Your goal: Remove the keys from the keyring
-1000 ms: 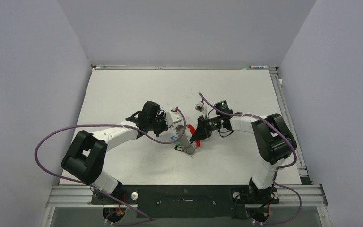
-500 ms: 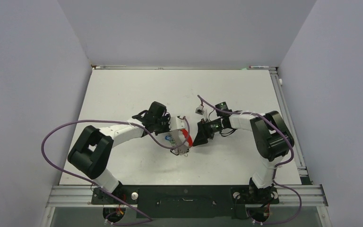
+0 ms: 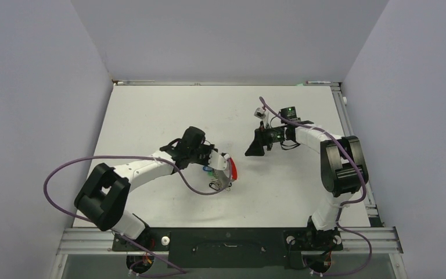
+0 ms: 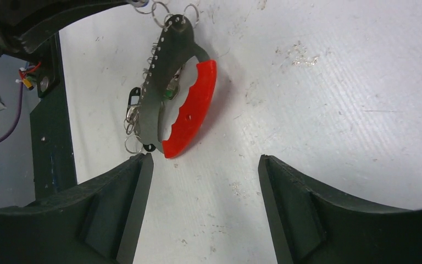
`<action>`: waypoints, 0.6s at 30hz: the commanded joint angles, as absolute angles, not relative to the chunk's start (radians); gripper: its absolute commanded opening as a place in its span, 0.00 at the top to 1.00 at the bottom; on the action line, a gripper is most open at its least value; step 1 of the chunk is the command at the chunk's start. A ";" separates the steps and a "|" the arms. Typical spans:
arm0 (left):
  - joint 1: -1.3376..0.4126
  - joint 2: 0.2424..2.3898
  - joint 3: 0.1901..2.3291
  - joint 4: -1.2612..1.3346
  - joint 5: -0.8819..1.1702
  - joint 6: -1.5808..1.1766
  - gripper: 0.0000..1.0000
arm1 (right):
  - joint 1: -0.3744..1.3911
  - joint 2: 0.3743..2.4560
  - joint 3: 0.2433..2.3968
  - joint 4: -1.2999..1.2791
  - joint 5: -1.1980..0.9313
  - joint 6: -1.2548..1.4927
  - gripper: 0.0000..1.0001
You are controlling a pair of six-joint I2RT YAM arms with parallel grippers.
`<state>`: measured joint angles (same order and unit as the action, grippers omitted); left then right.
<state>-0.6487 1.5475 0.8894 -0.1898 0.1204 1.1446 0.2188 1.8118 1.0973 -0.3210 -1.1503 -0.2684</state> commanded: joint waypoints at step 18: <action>-0.662 1.196 0.755 0.143 0.580 1.672 1.00 | 0.198 1.616 1.226 -0.453 -1.266 -0.557 0.28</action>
<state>-0.6605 1.2507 0.7727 0.0563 0.4389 1.5837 0.1852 1.6897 1.1873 -0.4034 -1.1877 -0.4404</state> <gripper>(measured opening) 0.019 0.717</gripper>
